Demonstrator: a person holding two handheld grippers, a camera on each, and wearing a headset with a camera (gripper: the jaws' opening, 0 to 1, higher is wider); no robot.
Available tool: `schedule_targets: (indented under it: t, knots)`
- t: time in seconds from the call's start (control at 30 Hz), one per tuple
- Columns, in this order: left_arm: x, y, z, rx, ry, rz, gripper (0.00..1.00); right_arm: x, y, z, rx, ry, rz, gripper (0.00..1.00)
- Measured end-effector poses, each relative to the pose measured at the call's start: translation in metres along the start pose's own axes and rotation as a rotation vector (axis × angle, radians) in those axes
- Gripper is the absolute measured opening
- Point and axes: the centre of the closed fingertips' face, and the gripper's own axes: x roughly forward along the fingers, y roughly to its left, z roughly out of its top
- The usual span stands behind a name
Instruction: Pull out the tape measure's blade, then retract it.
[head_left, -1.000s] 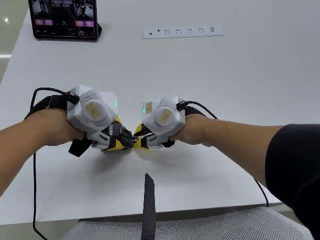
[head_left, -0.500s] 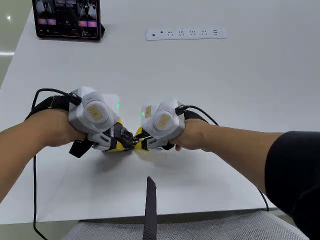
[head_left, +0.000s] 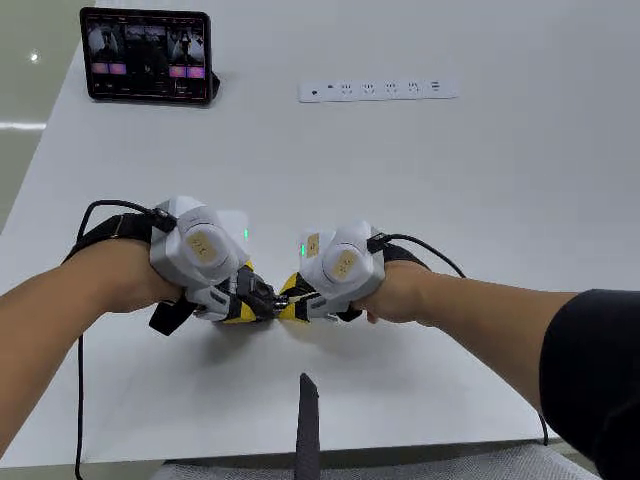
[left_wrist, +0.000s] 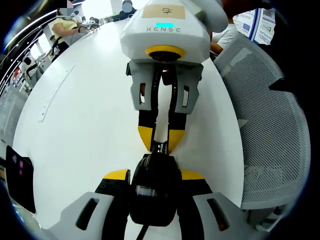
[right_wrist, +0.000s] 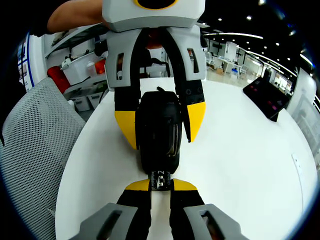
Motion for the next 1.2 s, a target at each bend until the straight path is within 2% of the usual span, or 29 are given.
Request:
schedule_targets:
  t: [0.17, 0.63, 1.2]
  knots:
    - [0.001, 0.000, 0.000, -0.004, 0.006, 0.005, 0.31, -0.005, -0.001, -0.006, 0.002, 0.019, 0.011, 0.10]
    - [-0.001, 0.002, 0.000, -0.027, -0.009, 0.002, 0.32, -0.011, -0.004, -0.014, 0.038, 0.042, 0.005, 0.10]
    - [-0.001, 0.001, 0.000, -0.033, -0.022, 0.010, 0.32, -0.014, -0.002, -0.018, 0.045, 0.067, 0.002, 0.10]
